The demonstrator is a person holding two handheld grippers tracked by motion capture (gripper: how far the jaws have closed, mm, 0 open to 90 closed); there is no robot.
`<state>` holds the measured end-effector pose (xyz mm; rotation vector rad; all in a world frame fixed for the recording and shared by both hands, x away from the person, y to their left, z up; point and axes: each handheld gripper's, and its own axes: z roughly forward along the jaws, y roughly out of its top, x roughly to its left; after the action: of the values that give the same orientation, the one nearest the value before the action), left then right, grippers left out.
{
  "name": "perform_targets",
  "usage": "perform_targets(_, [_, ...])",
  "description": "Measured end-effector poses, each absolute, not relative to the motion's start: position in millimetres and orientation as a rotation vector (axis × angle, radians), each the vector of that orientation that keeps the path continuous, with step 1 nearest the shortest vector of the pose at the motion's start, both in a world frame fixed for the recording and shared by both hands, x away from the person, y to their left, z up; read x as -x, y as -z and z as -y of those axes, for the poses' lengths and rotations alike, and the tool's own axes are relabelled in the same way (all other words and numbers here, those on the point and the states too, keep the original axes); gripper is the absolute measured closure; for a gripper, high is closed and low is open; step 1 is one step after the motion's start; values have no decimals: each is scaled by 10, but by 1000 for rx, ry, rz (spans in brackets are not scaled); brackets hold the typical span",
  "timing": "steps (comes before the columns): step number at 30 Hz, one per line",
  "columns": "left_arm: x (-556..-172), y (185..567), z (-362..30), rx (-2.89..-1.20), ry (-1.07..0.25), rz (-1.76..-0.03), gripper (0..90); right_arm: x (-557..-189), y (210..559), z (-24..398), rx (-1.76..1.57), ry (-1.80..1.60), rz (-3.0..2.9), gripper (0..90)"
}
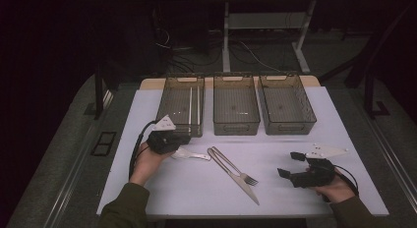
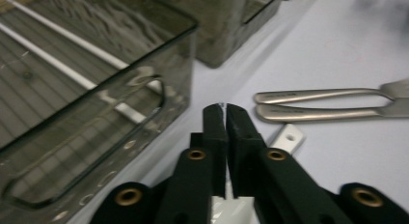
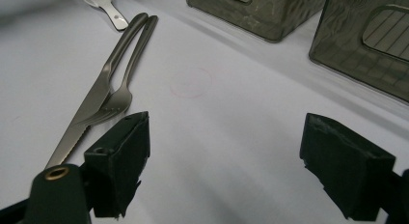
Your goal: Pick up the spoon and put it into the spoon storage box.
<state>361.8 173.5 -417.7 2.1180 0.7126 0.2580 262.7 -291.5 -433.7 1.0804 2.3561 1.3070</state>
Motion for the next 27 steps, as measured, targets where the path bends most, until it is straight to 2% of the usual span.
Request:
perform_targets(13, [-3765,4348,-1944,-2196,-248,-838,888,-2624,4339,2916,-1082,-1298,-2357,179])
perform_targets(27, [-3734,4379,-1986,-2268,-181,-861,889,-2623,4337,2931,-1093,-1295,-2350,179])
